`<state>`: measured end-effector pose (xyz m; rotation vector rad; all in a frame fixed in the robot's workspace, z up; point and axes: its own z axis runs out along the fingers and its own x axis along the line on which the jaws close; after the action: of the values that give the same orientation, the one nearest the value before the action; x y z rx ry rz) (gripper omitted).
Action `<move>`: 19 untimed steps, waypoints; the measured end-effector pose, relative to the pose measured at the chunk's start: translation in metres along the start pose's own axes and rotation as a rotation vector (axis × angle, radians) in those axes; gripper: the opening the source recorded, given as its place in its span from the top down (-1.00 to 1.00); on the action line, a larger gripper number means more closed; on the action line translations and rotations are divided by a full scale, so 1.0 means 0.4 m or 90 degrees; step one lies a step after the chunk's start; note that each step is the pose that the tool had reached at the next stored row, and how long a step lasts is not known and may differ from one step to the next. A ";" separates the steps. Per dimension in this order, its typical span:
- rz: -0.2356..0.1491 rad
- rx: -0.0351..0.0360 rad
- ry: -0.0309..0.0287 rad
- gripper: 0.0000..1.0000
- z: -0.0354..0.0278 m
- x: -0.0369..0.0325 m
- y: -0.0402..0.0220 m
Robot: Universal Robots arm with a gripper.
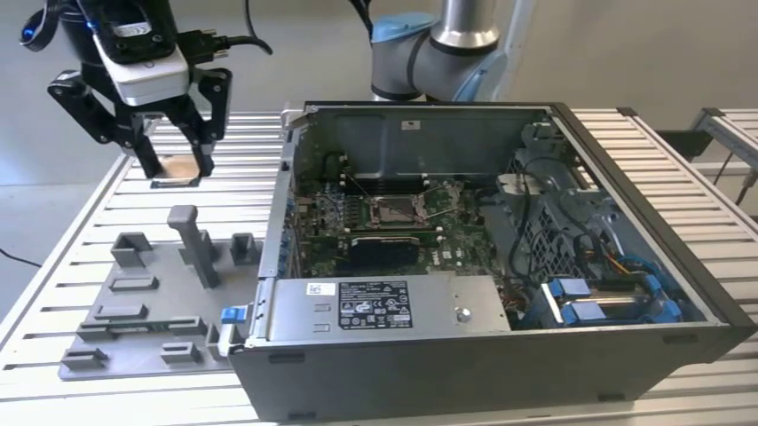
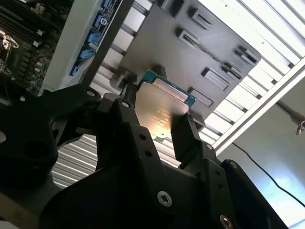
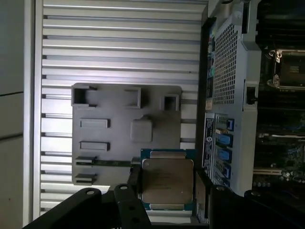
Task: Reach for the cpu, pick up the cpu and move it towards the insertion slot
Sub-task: 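Pick up the cpu and move it towards the insertion slot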
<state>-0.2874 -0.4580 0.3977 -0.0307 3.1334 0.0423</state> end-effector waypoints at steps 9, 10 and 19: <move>0.000 0.0001 0.0000 1.00 0.000 -0.020 0.000; 0.000 0.0000 0.0000 1.00 0.000 -0.020 0.000; 0.000 0.0001 0.0001 1.00 0.000 -0.028 -0.001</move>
<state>-0.2761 -0.4580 0.3977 -0.0307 3.1335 0.0422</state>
